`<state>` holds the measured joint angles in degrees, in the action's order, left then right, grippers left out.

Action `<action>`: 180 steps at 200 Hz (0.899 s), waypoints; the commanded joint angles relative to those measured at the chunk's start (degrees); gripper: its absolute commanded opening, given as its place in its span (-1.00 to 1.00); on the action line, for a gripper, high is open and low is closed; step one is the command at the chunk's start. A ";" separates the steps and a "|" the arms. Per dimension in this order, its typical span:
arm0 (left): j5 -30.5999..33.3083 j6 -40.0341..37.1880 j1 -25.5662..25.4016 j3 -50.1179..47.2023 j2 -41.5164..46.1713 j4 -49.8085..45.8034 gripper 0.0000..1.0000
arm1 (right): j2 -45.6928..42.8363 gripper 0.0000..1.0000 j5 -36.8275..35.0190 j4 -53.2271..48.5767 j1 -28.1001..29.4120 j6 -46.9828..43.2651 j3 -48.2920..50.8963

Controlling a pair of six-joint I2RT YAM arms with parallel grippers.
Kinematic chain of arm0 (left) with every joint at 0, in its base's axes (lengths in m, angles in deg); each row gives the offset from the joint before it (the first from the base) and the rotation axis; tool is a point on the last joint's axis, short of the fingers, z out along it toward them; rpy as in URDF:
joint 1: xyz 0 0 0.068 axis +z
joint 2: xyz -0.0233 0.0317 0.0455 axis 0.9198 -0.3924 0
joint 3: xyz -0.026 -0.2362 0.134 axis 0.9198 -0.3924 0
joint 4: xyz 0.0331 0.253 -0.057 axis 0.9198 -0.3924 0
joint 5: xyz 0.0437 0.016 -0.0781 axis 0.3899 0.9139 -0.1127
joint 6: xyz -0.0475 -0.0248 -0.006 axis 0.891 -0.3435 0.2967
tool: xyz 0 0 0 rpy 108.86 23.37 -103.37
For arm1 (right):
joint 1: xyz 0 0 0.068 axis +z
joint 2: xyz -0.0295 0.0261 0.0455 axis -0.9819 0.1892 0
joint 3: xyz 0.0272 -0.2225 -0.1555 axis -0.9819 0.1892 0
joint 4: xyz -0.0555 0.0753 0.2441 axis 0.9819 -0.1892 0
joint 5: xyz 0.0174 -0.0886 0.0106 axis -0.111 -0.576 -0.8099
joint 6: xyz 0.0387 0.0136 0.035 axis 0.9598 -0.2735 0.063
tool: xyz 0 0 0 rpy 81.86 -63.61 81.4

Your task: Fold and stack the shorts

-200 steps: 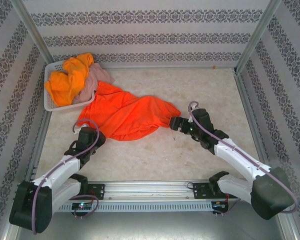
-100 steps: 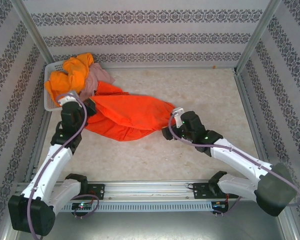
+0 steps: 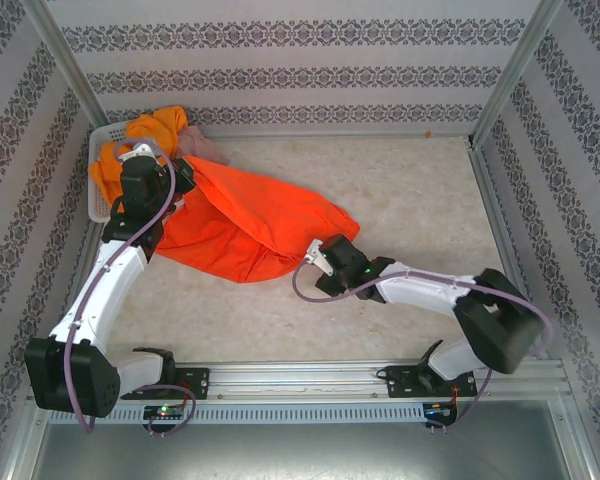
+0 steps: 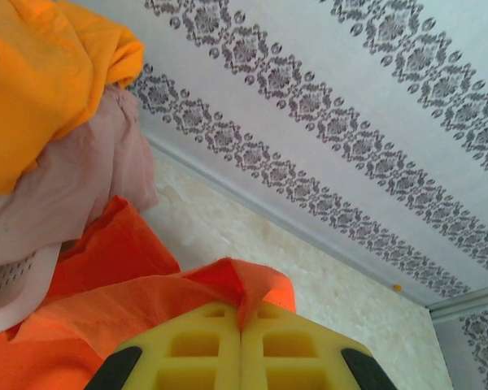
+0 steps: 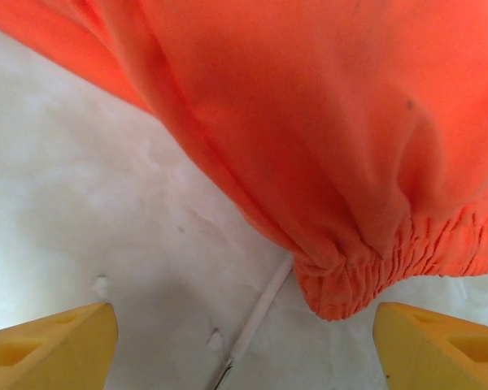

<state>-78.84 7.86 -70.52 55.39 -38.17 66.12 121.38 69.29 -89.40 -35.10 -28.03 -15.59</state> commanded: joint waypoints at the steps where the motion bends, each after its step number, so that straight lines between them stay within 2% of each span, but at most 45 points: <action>1: -1.25 -0.77 0.89 0.23 0.67 0.31 -1.00 | 4.85 0.57 -5.82 1.43 -0.73 -3.32 -3.55; 39: -0.90 -0.85 1.07 -1.87 1.66 1.05 -1.00 | 9.39 0.40 -7.90 1.80 -3.48 -2.49 -6.09; 60: -1.05 -0.61 1.18 -2.58 1.75 1.46 -1.00 | 10.72 0.17 -7.05 1.88 -4.26 -2.63 -7.18; 73: -1.30 -0.39 1.20 -2.87 1.60 1.85 -1.00 | 11.41 -0.07 -6.71 1.82 -4.24 -3.35 -7.86; 111: -1.18 -0.70 1.45 -2.58 2.08 1.44 -1.00 | 9.44 -1.00 -6.14 3.10 -4.70 -3.85 -8.06; 155: -0.82 -2.51 2.51 0.61 4.86 -1.76 -1.00 | -4.63 -1.00 -8.46 0.29 -6.29 -5.11 -8.12; 180: -1.45 -3.38 3.47 4.81 6.07 -4.32 -1.00 | -15.20 -1.00 -6.23 -2.43 -8.40 -3.99 -10.23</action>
<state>-79.74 6.77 -68.57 54.74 -34.50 63.78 114.98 63.13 -89.66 -41.68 -32.43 -22.71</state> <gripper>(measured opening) 0.040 0.052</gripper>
